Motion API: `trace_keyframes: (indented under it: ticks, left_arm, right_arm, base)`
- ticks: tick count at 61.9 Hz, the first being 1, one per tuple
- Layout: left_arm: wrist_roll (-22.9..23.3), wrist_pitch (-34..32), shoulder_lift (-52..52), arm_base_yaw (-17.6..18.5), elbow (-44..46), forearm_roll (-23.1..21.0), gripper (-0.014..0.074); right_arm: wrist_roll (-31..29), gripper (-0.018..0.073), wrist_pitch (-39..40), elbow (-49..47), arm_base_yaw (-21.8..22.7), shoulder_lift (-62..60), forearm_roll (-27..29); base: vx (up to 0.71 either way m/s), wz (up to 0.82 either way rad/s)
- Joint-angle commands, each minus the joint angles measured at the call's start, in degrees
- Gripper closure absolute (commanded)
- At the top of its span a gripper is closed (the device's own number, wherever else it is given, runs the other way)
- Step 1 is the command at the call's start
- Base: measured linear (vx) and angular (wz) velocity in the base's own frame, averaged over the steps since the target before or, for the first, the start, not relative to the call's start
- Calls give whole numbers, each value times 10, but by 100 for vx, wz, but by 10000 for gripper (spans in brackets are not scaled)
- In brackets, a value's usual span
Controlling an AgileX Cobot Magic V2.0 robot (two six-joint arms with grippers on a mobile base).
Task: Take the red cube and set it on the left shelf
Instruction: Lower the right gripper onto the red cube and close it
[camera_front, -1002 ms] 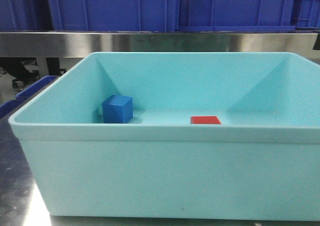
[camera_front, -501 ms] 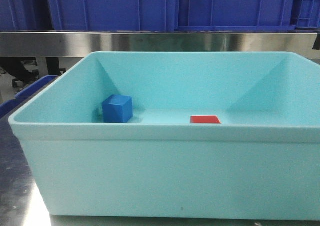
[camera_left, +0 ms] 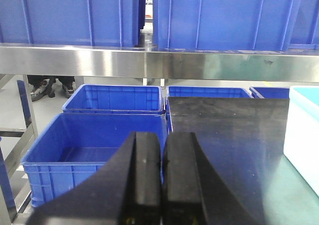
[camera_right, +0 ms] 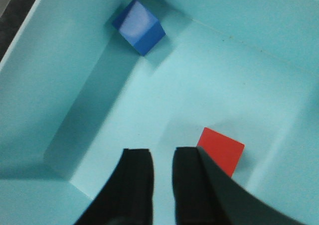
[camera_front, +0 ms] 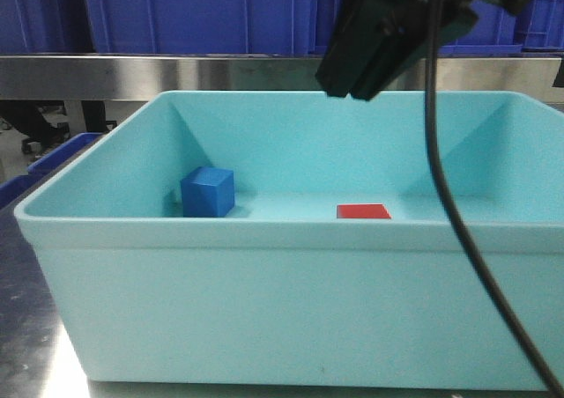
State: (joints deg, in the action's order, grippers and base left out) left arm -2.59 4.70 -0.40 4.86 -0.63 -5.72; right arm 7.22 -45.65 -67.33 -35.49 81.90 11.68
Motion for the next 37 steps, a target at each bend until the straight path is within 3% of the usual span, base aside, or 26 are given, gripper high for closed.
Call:
trace_keyframes:
  ticks: [1, 24, 37]
  left_arm:
    - [3, -51, -7, 2, -14, -1, 495]
    - [3, -51, -7, 2, -14, -1, 496]
    - [3, -51, -7, 2, -14, -1, 495]
  right_arm:
    - [1, 203, 31, -22, 0, -16, 6]
    - [24, -59, 5, -22, 31, 1, -7]
    - [30, -62, -15, -21, 39, 24, -7]
  base:
    - [0, 0]
    - [0, 0]
    - [0, 0]
